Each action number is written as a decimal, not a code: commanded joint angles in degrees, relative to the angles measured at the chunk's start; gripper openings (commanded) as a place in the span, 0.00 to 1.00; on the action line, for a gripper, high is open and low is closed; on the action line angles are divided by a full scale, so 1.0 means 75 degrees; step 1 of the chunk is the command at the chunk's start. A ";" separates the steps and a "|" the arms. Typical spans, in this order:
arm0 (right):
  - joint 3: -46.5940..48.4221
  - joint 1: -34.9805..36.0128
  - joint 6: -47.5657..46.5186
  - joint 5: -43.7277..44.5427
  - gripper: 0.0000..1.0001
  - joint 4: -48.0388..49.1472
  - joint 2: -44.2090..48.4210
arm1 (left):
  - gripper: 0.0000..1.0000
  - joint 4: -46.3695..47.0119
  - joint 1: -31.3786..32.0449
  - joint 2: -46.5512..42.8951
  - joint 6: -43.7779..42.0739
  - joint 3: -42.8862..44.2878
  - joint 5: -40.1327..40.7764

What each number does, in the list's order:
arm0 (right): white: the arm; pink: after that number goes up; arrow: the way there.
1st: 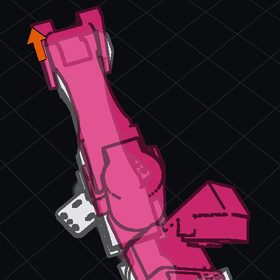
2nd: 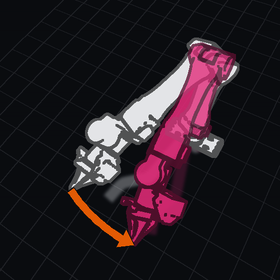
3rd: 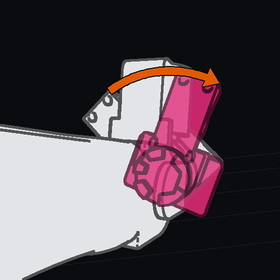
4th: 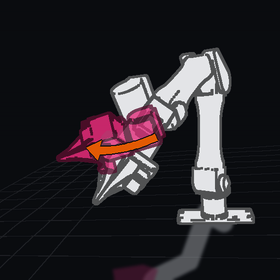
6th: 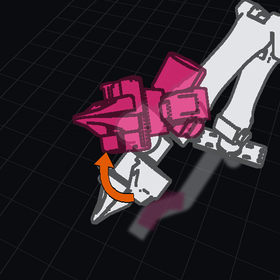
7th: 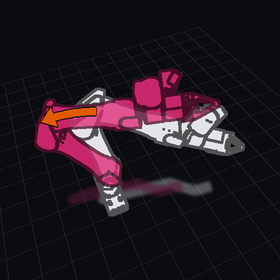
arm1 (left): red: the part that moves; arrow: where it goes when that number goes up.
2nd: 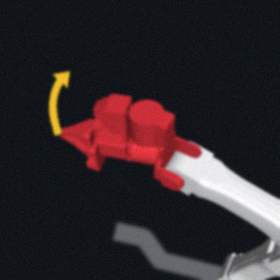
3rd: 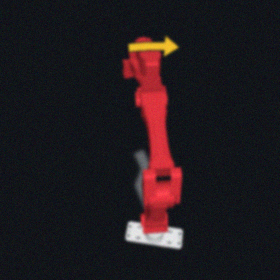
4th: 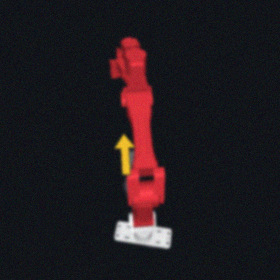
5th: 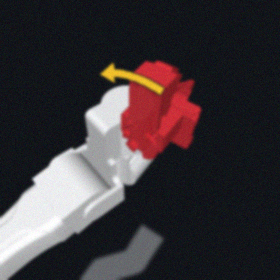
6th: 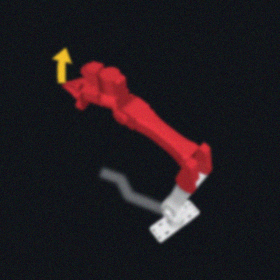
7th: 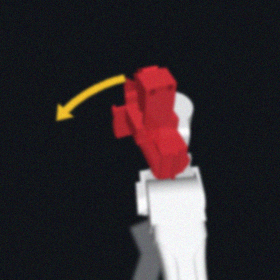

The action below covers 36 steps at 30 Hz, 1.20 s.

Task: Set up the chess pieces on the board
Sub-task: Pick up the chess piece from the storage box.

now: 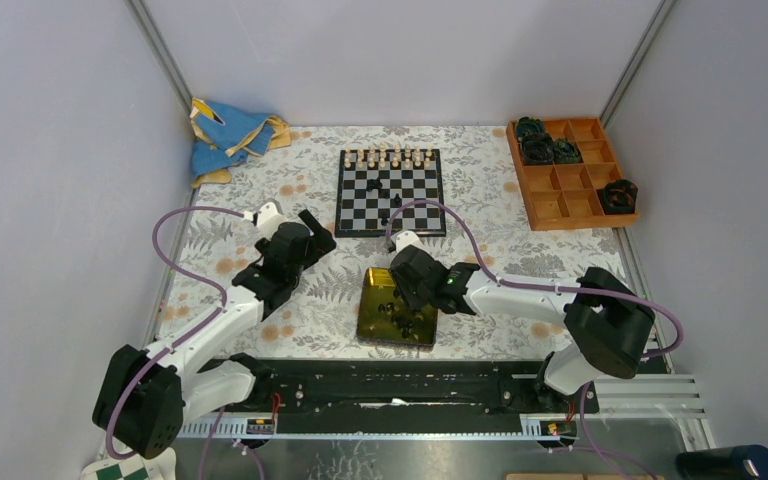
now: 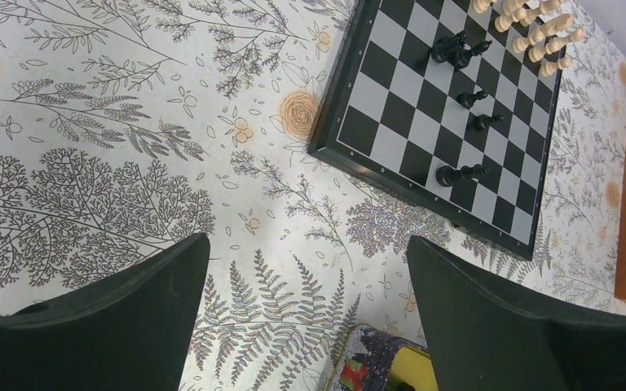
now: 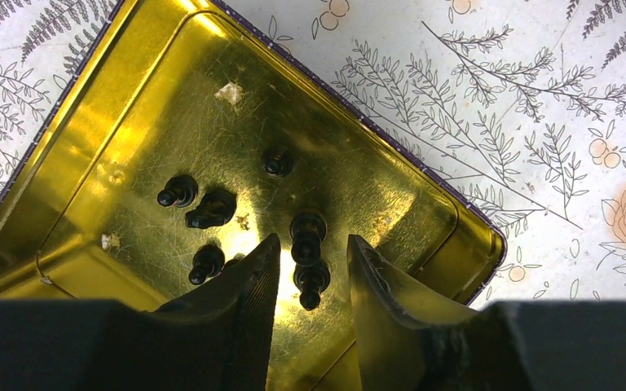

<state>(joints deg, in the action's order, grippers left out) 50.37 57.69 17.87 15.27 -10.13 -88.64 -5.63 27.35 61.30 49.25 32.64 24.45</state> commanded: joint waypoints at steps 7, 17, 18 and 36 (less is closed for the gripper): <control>0.0033 0.0089 0.0102 -0.0234 0.34 0.0001 0.0080 | 0.99 0.0343 0.0044 -0.0181 0.0089 -0.0103 0.0062; 0.0037 0.0100 0.0120 -0.0244 0.17 -0.0054 0.0085 | 0.99 0.0305 0.0044 -0.0246 0.0100 -0.0131 0.0080; 0.0040 0.0101 0.0114 -0.0231 0.16 -0.0064 0.0088 | 0.99 0.0296 0.0044 -0.0249 0.0101 -0.0133 0.0080; 0.0224 0.0151 0.0014 -0.0073 0.01 -0.0186 0.0252 | 0.99 0.0248 0.0053 -0.0351 0.0101 -0.0144 0.0129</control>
<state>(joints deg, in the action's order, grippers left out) 50.39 58.08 18.24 14.02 -10.46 -88.64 -5.67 27.35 59.70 49.54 32.10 24.47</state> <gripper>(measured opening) 0.196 0.986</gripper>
